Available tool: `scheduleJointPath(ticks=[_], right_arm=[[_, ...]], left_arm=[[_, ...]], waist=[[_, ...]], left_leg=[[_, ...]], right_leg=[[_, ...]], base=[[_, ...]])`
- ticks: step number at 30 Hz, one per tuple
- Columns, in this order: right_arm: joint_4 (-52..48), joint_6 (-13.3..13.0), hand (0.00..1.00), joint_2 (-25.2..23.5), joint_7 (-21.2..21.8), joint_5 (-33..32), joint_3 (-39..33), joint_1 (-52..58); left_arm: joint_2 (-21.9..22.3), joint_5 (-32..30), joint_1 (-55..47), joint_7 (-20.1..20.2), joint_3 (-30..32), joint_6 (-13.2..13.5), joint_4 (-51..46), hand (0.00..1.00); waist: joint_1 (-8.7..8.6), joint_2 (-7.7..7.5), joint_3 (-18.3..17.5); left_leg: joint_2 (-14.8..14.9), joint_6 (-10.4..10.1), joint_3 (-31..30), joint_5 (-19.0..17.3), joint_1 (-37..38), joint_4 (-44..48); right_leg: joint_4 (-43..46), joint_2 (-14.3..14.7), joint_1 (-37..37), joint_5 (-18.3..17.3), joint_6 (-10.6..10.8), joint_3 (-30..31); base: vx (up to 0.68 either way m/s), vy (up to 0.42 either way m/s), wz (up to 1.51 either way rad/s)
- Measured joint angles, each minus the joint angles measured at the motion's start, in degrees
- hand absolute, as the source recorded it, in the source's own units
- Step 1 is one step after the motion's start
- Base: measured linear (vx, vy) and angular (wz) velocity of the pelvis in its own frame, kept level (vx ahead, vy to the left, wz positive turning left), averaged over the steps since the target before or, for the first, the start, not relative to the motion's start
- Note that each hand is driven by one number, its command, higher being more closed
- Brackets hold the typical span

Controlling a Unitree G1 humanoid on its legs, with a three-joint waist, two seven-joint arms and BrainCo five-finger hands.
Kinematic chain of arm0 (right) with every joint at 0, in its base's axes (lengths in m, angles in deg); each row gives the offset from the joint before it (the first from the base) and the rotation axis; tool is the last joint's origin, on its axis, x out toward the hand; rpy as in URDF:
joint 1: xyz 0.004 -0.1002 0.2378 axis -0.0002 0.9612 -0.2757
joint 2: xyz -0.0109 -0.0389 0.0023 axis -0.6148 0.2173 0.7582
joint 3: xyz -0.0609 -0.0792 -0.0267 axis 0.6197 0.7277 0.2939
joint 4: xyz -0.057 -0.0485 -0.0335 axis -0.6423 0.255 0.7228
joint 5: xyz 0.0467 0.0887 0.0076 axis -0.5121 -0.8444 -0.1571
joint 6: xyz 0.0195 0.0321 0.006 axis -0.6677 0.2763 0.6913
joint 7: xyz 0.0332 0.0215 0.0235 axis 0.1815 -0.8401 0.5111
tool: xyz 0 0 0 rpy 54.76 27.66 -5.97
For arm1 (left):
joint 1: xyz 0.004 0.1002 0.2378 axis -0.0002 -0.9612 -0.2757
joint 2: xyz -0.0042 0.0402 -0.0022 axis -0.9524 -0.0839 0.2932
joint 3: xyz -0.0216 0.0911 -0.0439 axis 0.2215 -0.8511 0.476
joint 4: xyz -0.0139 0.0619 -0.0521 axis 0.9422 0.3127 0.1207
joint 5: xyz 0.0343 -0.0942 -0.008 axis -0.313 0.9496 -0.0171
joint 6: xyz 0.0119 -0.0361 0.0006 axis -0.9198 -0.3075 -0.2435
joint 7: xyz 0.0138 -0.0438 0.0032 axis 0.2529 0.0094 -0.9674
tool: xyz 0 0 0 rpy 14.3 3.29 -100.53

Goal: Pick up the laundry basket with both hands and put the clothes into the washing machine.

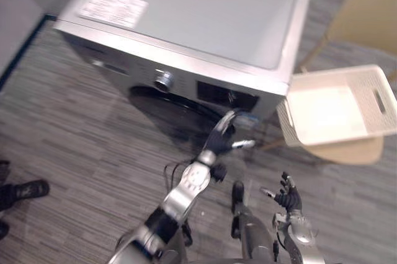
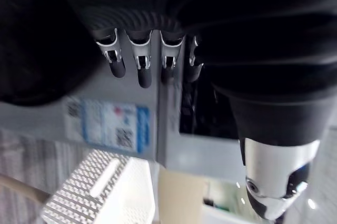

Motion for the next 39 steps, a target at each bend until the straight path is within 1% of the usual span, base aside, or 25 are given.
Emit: scheduleJointPath(ticks=[3, 6, 10, 12, 13, 14, 16, 17, 19, 21, 22, 23, 24, 25, 26, 27, 28, 29, 31, 32, 33, 34, 35, 36, 39], right_arm=[[9.5, 0.1, 0.00, 0.4, 0.9, 1.5, 0.1, -3.0], [13.4, 0.4, 0.00, 0.4, 1.3, 2.2, 0.7, -4.7], [16.6, 0.9, 0.00, 0.3, 1.9, 3.3, 1.6, -7.5], [18.2, 0.9, 0.00, 0.3, 2.1, 4.0, 1.6, -8.3], [19.4, 1.0, 0.00, 0.7, 2.1, 4.0, 1.3, -8.6], [21.0, 1.7, 0.00, 1.0, 2.1, 4.0, 1.1, -8.8], [20.9, 2.2, 0.00, 0.9, 1.9, 4.0, 1.0, -8.9], [20.9, 2.2, 0.00, 0.2, 1.9, 4.0, 1.0, -9.1], [21.0, 2.2, 0.00, -0.2, 1.9, 4.3, 1.0, -9.8], [21.0, 2.3, 0.00, 0.2, 1.9, 4.4, 1.0, -10.3], [21.0, 2.3, 0.00, 0.2, 2.0, 4.4, 1.0, -9.6], [21.0, 2.4, 0.00, 0.2, 2.1, 4.4, 1.0, -9.3], [21.0, 2.5, 0.00, 0.0, 2.2, 4.4, 1.2, -8.6], [21.0, 2.6, 0.00, -0.1, 2.2, 4.4, 1.1, -8.7], [21.1, 2.6, 0.00, -0.3, 2.3, 4.3, 1.1, -8.8], [21.1, 2.6, 0.00, -0.7, 2.3, 4.3, 1.3, -9.0], [21.0, 2.5, 0.00, -0.8, 2.3, 4.3, 1.9, -9.1], [20.9, 2.3, 0.00, -0.5, 2.3, 4.3, 2.4, -9.3], [20.5, 2.3, 0.00, -0.1, 2.2, 4.2, 2.4, -8.4], [20.5, 2.3, 0.00, 0.0, 2.3, 4.2, 2.4, -8.1], [20.4, 2.3, 0.00, 0.0, 2.3, 4.2, 2.3, -8.0], [20.4, 2.3, 0.00, 0.0, 2.3, 4.2, 2.3, -7.5], [20.3, 2.4, 0.00, -0.1, 2.3, 4.1, 2.3, -6.9], [20.0, 2.4, 0.00, -0.4, 2.4, 3.9, 2.2, -6.5], [15.9, 2.4, 0.00, -1.0, 2.5, 3.9, 2.6, -6.8]], left_arm=[[-3.1, 1.4, -10.5, 4.1, 2.3, -0.2, 2.9, 0.00], [-3.5, 1.4, -13.4, 6.4, 4.5, -0.3, 7.9, 0.00], [-2.6, 0.0, -15.4, 7.4, 12.4, -0.5, 19.2, 0.00], [-1.6, -2.4, -14.5, 5.9, 18.0, -0.8, 23.5, 0.00], [-0.9, -3.0, -13.2, 4.3, 21.5, -1.4, 25.7, 0.00], [-0.8, -3.1, -12.9, 2.7, 25.0, -1.4, 26.9, 0.00], [-1.3, -3.1, -13.4, 0.7, 29.6, -1.6, 29.6, 0.00], [-1.9, -3.1, -13.5, -0.4, 31.6, -1.6, 31.6, 0.00], [-2.3, -3.1, -13.9, -1.9, 33.8, -1.8, 33.6, 0.00], [-1.7, -3.2, -15.5, -2.6, 35.4, -2.1, 34.6, 0.00], [-1.7, -3.3, -15.7, -2.7, 35.4, -2.1, 35.2, 0.00], [-1.8, -3.3, -16.0, -2.8, 35.4, -2.4, 35.5, 0.00], [-2.0, -3.3, -16.5, -3.1, 35.4, -2.8, 35.4, 0.00], [-1.8, -3.2, -16.4, -3.8, 35.4, -2.9, 35.4, 0.00], [-1.8, -3.2, -16.0, -3.8, 35.4, -3.0, 35.5, 0.00], [-1.9, -3.2, -15.2, -3.9, 35.3, -3.0, 35.4, 0.00], [-1.8, -3.2, -14.9, -4.1, 35.3, -3.0, 35.5, 0.00], [-2.0, -3.2, -13.6, -4.1, 35.4, -2.9, 36.5, 0.00], [-1.2, -3.2, -11.4, -4.2, 35.2, -2.9, 37.7, 0.00], [-0.7, -3.3, -10.7, -4.3, 35.3, -2.8, 37.7, 0.00], [-0.4, -3.3, -10.4, -4.4, 35.3, -2.7, 37.7, 0.00], [0.0, -3.5, -10.4, -4.9, 35.4, -2.6, 37.7, 0.00], [0.9, -3.9, -10.9, -5.0, 36.0, -2.6, 37.6, 0.00], [1.2, -4.2, -11.3, -5.0, 36.5, -2.6, 37.4, 0.00], [5.2, -4.4, -12.5, -5.2, 41.0, -2.7, 35.9, 0.00]], waist=[[1.21, 0.38, -3.0], [1.92, 0.31, -3.5], [2.46, 0.04, -4.1], [1.99, -0.48, -4.5], [2.08, -0.76, -4.6], [2.92, -1.36, -4.3], [4.85, -2.43, -4.7], [5.08, -3.16, -4.8], [5.02, -3.57, -4.7], [4.84, -3.52, -4.7], [4.71, -4.03, -4.7], [4.83, -4.40, -4.6], [4.68, -4.93, -4.8], [4.08, -4.99, -4.7], [3.41, -4.59, -4.3], [2.19, -3.67, -3.7], [1.68, -3.64, -3.6], [1.63, -3.69, -3.4], [1.23, -3.63, -3.1], [0.53, -4.02, -2.8], [0.02, -4.41, -2.6], [-0.81, -5.05, -2.5], [-1.18, -5.61, -2.9], [-1.28, -5.80, -3.1], [0.75, -2.03, -2.0]], left_leg=[[-1.4, 0.2, -5.0, 2.1, 2.9, -4.3], [-2.5, 0.4, -8.0, 2.9, 4.2, -5.6], [-3.8, 0.7, -12.6, 3.9, 3.5, -5.9], [-4.9, 2.2, -11.2, 5.6, 0.2, -5.0], [-5.1, 4.0, -5.4, 6.4, -2.2, -3.8], [-4.8, 4.9, -1.0, 6.3, -3.1, -2.6], [-5.4, 6.0, -0.6, 5.6, -3.9, -1.2], [-6.3, 6.6, -1.3, 5.1, -3.9, -1.3], [-7.6, 7.1, -1.6, 2.7, -4.2, 0.1], [-8.1, 7.8, -0.6, -1.4, -5.3, 4.4], [-8.3, 8.0, 0.2, -2.8, -4.9, 6.5], [-8.9, 8.4, -0.3, -4.1, -4.9, 7.8], [-10.0, 9.8, -2.3, -5.8, -4.8, 9.9], [-11.1, 10.8, -4.9, -6.4, -4.5, 10.5], [-11.0, 11.1, -6.4, -6.3, -4.1, 10.7], [-10.6, 11.4, -9.3, -6.7, -3.1, 10.2], [-10.5, 11.4, -11.4, -6.7, -1.9, 9.1], [-10.7, 11.0, -14.1, -6.5, 1.0, 7.2], [-11.7, 10.4, -18.0, -6.7, 4.1, 6.1], [-12.9, 10.1, -20.5, -6.9, 5.9, 5.2], [-13.7, 9.8, -22.3, -7.1, 7.1, 4.7], [-14.9, 8.8, -25.2, -8.1, 8.6, 4.5], [-15.0, 7.4, -27.6, -9.6, 10.2, 5.1], [-14.9, 6.4, -27.7, -10.2, 10.7, 6.0], [-8.7, 4.6, -18.4, -10.0, 1.0, 28.3]], right_leg=[[-3.1, -0.5, 5.8, -0.5, 0.7, -5.3], [-4.9, -0.8, 9.4, -0.4, 0.9, -8.5], [-5.8, -1.7, 12.4, -0.8, 1.7, -13.9], [-5.8, -3.3, 12.4, -1.4, 2.3, -18.5], [-5.3, -4.3, 12.4, -1.8, 2.5, -21.4], [-4.5, -5.0, 12.4, -2.3, 3.1, -23.0], [-4.1, -5.3, 12.7, -2.6, 3.5, -23.6], [-4.0, -6.0, 13.2, -3.2, 4.4, -24.3], [-2.6, -7.5, 13.6, -4.0, 5.5, -25.0], [2.9, -10.4, 13.5, -8.1, 7.3, -25.3], [9.4, -13.5, 12.7, -11.2, 6.2, -24.5], [13.2, -14.9, 11.9, -13.1, 3.9, -23.1], [21.1, -16.2, 8.9, -15.4, -0.9, -17.9], [31.9, -18.3, 4.7, -12.4, -2.7, -12.3], [36.1, -17.8, 2.6, -14.0, -1.3, -9.6], [37.4, -13.8, 0.3, -18.3, 0.9, -5.7], [36.8, -10.3, -1.4, -19.9, 1.1, -3.8], [33.3, -5.2, -4.2, -20.3, 1.1, -0.1], [26.7, -0.6, -7.0, -19.4, 1.9, 4.8], [23.2, 0.2, -7.8, -18.4, 3.1, 8.2], [21.4, 0.3, -8.1, -17.2, 3.0, 10.4], [19.4, -0.1, -8.9, -14.9, 2.4, 13.7], [20.0, -0.4, -8.5, -10.0, 1.6, 13.7], [20.3, -0.7, -7.7, -7.2, 0.5, 12.7], [19.2, 2.7, -3.7, -10.3, -3.1, 7.5]], base=[[0.08, 0.030, 0.80], [0.05, 0.038, 0.66], [0.00, 0.039, 0.69], [-0.05, 0.090, 1.22], [-0.05, 0.196, 1.31], [-0.03, 0.196, 1.06], [0.03, 0.154, 0.41], [0.05, 0.141, 0.38], [0.05, 0.146, 0.34], [0.11, 0.187, 0.39], [0.14, 0.101, 0.40], [0.22, 0.115, 0.54], [0.26, 0.127, 0.70], [0.28, 0.158, 0.85], [0.30, 0.134, 1.03], [0.30, 0.066, 0.99], [0.39, 0.027, 1.20], [0.34, -0.001, 1.00], [0.44, -0.050, 1.31], [0.43, -0.080, 1.46], [0.33, -0.123, 1.60], [0.43, -0.216, 1.74], [0.44, -0.254, 1.69], [0.50, -0.276, 1.37], [0.45, -0.265, 0.47]])
